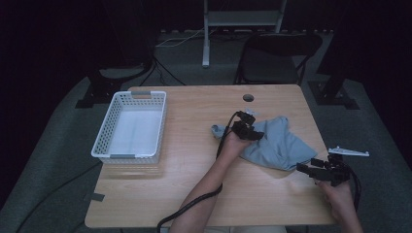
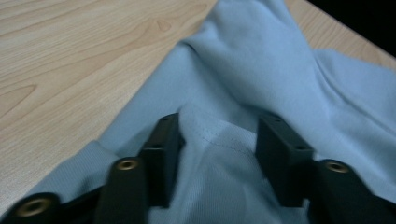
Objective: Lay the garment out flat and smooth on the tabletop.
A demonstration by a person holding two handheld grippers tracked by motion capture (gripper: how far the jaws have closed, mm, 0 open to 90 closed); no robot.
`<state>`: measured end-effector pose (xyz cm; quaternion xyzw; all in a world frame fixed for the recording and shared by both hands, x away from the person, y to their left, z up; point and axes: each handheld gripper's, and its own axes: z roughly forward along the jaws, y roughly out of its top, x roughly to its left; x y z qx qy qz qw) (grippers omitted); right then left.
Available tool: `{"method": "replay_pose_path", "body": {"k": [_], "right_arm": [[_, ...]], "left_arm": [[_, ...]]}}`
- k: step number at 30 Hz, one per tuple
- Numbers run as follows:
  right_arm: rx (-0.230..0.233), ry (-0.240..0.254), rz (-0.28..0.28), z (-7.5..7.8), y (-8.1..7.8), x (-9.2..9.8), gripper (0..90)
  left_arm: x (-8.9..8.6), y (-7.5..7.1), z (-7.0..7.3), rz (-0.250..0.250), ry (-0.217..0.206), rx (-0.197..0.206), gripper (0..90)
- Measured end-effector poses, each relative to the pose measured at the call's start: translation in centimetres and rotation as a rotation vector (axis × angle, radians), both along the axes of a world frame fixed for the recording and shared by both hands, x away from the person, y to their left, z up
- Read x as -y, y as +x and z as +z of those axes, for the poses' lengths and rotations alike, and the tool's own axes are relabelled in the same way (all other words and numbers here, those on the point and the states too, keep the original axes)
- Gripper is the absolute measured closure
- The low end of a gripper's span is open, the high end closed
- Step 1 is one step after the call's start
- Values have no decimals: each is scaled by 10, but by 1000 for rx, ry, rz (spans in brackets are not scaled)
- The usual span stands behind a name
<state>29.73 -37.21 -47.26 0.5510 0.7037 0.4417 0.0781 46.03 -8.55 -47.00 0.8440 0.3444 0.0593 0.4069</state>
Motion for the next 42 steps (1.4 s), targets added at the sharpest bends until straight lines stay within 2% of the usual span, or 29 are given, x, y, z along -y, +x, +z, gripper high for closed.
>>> {"method": "replay_pose_path", "body": {"k": [7, 9, 12, 14, 18, 21, 23, 27, 29, 30, 32, 33, 34, 35, 36, 39, 42], "right_arm": [[-9, -2, 8, -2, 1, -1, 150], [-9, 1, 8, -2, 1, -1, 150], [-8, 7, 6, -1, 1, 0, 151], [-7, 10, 6, -1, 1, 0, 151], [-5, 13, 6, 0, 0, 1, 151], [-2, 19, 3, 0, 0, 2, 151], [-1, 20, 3, 1, 0, 2, 151], [-1, 25, 10, 1, 0, 2, 151], [-4, 25, 9, 1, 0, 1, 151], [-4, 23, 10, 1, 0, 0, 151], [-2, 19, 12, 2, -1, 0, 151], [0, 18, 12, 2, -1, 0, 151], [0, 18, 12, 2, -1, 0, 151], [-2, 21, 10, 3, -1, 0, 151], [-1, 22, 10, 3, -1, 0, 151], [-2, 21, 14, 3, -1, -1, 151], [-4, 23, 16, 2, -1, -2, 151]], "left_arm": [[-6, -2, -1, -35, 15, 15, 840], [-9, -2, 1, -43, -5, 16, 873], [-10, -7, 6, -62, -9, 32, 886], [-10, -10, 11, -69, 6, 46, 887], [-11, -15, 18, -105, 7, 54, 892], [-15, -20, 22, -129, 10, 67, 892], [-22, -26, 26, -124, 5, 73, 892], [-43, -39, 33, -133, -71, 77, 891], [-54, -48, 38, -141, -88, 90, 891], [-54, -48, 38, -141, -88, 90, 891], [-62, -62, 42, -150, -55, 136, 891], [-68, -75, 45, -173, -32, 159, 891], [-68, -75, 45, -173, -32, 159, 891], [-75, -88, 46, -195, -14, 169, 890], [-75, -88, 46, -195, -14, 169, 890], [-88, -108, 45, -232, 12, 174, 889], [-97, -121, 44, -231, 27, 198, 888]]}}
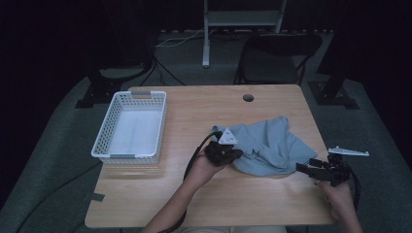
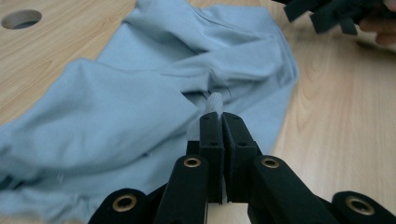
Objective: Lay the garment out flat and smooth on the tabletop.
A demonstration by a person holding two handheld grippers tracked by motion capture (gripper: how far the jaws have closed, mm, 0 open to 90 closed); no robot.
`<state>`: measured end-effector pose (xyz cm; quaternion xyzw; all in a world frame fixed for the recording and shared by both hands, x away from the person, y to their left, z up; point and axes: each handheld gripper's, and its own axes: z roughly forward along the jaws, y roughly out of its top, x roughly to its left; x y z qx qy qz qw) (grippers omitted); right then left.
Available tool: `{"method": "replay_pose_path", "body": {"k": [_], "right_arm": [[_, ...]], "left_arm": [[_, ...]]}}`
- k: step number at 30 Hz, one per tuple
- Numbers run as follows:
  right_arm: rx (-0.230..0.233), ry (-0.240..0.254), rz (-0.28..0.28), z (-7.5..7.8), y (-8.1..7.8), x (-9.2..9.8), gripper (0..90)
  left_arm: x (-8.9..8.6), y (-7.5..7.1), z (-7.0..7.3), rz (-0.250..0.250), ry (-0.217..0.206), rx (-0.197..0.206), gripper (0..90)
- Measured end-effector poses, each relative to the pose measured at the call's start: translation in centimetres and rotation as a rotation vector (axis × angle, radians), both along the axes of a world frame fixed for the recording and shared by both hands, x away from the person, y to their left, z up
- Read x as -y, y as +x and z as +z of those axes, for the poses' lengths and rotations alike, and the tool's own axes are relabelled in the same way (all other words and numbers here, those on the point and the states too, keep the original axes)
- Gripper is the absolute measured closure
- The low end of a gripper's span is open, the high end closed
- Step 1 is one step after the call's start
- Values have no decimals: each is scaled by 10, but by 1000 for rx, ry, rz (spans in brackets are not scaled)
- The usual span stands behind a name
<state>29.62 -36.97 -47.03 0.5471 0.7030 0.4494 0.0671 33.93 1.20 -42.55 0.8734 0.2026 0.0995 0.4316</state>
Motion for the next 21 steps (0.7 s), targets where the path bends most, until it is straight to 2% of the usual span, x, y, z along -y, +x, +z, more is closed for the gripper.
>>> {"method": "replay_pose_path", "body": {"k": [1, 2, 3, 6, 7, 8, 12, 13, 14, 15, 20, 21], "right_arm": [[0, -2, 0, 0, 0, 0, 151], [2, -1, 0, 1, 0, 0, 152], [2, 0, -1, 1, -1, -1, 152], [5, -1, -2, 2, -1, 0, 152], [6, 0, -2, 2, -1, 0, 152], [4, 4, -2, 2, -2, 1, 152], [4, 6, -3, 2, -2, 1, 152], [4, 7, -3, 2, -2, 1, 152], [3, 10, -3, 2, -2, 1, 152], [2, 10, -5, 2, -2, 1, 152], [-3, 10, -2, 1, -1, 0, 152], [-3, 9, -2, 1, -1, 0, 152]], "left_arm": [[0, 0, 0, 0, 0, 0, 887], [-5, -9, -2, 12, 22, 26, 887], [-8, -13, -3, 12, 24, 30, 888], [-14, -19, -7, -2, 4, 13, 886], [-19, -23, -12, -9, -11, -8, 886], [-23, -25, -16, -31, -25, -9, 885], [-37, -26, -28, -58, -82, -71, 884], [-41, -25, -32, -47, -98, -92, 883], [-41, -25, -32, -47, -98, -92, 883], [-52, -24, -40, -21, -124, -133, 879], [-71, -24, -45, 14, -139, -137, 880], [-75, -23, -46, 32, -136, -125, 880]]}}
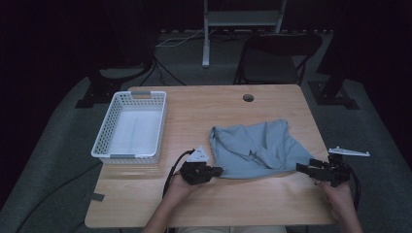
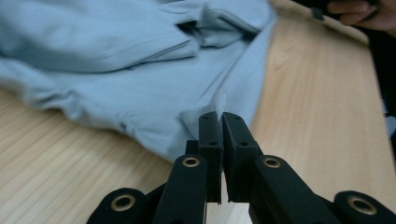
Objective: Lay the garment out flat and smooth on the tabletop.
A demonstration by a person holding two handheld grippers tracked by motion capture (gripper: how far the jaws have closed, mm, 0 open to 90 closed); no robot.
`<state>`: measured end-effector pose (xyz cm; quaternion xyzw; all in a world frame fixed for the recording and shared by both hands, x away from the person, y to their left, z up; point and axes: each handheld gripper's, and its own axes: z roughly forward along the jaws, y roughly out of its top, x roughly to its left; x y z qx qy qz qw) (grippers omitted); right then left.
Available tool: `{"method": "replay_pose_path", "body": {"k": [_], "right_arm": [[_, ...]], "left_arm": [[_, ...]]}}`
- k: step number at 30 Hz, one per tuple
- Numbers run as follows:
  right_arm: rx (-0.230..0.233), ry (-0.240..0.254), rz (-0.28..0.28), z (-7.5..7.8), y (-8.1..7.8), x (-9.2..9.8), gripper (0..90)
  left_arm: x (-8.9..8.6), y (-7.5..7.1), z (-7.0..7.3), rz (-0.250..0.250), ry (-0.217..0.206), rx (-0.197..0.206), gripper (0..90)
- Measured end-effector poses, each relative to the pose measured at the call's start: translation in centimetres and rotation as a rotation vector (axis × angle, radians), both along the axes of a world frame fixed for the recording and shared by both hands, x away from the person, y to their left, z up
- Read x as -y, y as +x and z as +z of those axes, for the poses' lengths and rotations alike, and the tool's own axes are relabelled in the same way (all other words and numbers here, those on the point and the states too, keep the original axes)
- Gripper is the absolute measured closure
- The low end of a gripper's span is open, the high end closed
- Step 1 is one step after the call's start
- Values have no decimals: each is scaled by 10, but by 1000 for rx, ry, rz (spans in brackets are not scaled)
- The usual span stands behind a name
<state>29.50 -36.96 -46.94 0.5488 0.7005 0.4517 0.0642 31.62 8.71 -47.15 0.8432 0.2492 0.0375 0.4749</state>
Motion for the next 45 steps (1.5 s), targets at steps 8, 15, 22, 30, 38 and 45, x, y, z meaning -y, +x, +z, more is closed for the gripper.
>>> {"method": "replay_pose_path", "body": {"k": [8, 15, 22, 30, 38, 45], "right_arm": [[-4, -2, 5, 0, 0, -2, 152], [-4, 1, 6, 0, 0, -2, 152], [-12, 4, 4, -3, 0, -1, 152], [-13, 2, 8, -3, 0, -2, 152], [-12, -1, 14, -3, 0, -3, 152], [-11, 8, 17, -2, 0, -2, 152]], "left_arm": [[-14, 4, -6, 61, 33, -31, 881], [-14, 0, -4, 137, -3, -127, 620], [-7, -1, 1, 175, 25, -108, 506], [9, 3, 17, 201, 88, -19, 506], [18, 16, 9, 158, 76, -77, 633], [11, 15, 5, 101, -13, -111, 864]]}}
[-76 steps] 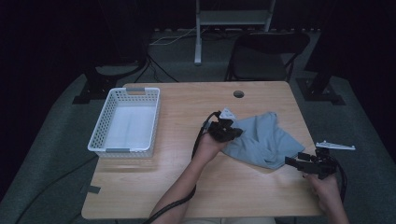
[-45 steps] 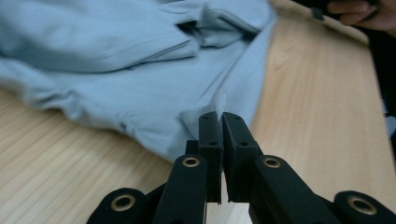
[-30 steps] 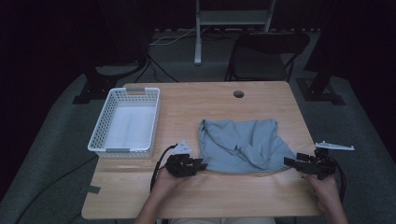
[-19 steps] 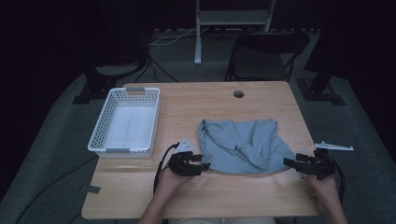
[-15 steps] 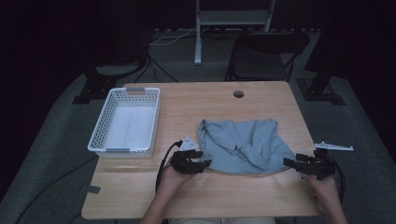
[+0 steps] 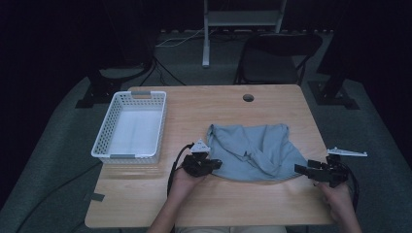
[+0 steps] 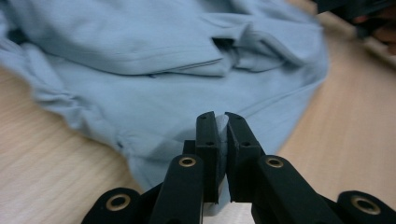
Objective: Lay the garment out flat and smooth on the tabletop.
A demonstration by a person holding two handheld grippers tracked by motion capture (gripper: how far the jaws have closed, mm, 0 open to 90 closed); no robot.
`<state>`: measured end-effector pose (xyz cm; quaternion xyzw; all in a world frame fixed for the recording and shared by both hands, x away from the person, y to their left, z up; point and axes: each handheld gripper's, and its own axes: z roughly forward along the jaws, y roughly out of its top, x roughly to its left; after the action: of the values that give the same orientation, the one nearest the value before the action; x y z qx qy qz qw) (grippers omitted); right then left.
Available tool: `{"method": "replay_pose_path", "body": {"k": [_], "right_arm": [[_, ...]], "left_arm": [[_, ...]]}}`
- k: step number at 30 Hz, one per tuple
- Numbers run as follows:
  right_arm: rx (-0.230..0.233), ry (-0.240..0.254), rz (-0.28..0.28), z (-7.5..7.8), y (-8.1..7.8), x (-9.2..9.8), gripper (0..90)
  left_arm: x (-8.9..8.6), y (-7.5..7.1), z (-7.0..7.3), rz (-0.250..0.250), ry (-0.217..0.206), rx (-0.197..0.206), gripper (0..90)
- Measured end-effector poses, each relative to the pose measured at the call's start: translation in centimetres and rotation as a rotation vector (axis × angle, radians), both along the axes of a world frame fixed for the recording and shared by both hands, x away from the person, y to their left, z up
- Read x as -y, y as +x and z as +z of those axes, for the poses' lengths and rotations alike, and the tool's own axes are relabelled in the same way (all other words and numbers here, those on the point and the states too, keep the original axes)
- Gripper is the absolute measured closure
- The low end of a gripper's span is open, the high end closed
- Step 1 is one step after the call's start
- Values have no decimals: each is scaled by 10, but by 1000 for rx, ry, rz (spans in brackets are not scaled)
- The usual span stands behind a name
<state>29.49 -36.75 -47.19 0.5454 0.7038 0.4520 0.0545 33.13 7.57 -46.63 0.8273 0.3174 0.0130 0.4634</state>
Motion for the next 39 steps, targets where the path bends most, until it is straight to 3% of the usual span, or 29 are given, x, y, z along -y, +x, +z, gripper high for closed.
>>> {"method": "replay_pose_path", "body": {"k": [4, 6, 9, 20, 24, 26, 28, 33, 37, 39], "right_arm": [[3, 4, 0, 1, -1, 1, 152], [5, 3, -7, 2, -1, 2, 152], [4, 3, -13, 2, -1, 3, 152], [0, 5, -19, 2, -1, 2, 152], [-1, 5, -19, 2, -1, 3, 152], [4, 7, -19, 3, -2, 4, 152], [3, 12, -21, 4, -2, 5, 152], [5, 16, -21, 5, -2, 5, 151], [3, 31, -28, 7, -2, 6, 150], [2, 48, -41, 8, -2, 7, 150]], "left_arm": [[-10, -2, -4, -83, -95, -24, 866], [-15, -7, -7, -125, -115, 11, 863], [-21, -12, -11, -134, -98, 1, 863], [-43, -13, -20, -195, -151, -82, 866], [-48, -16, -22, -246, -153, -90, 866], [-47, -19, -23, -312, -113, -78, 862], [-44, -22, -24, -343, -68, -90, 850], [-41, -25, -24, -327, -51, -114, 703], [-48, -21, -25, -275, -95, -166, 603], [-51, -21, -24, -251, -108, -170, 542]]}}
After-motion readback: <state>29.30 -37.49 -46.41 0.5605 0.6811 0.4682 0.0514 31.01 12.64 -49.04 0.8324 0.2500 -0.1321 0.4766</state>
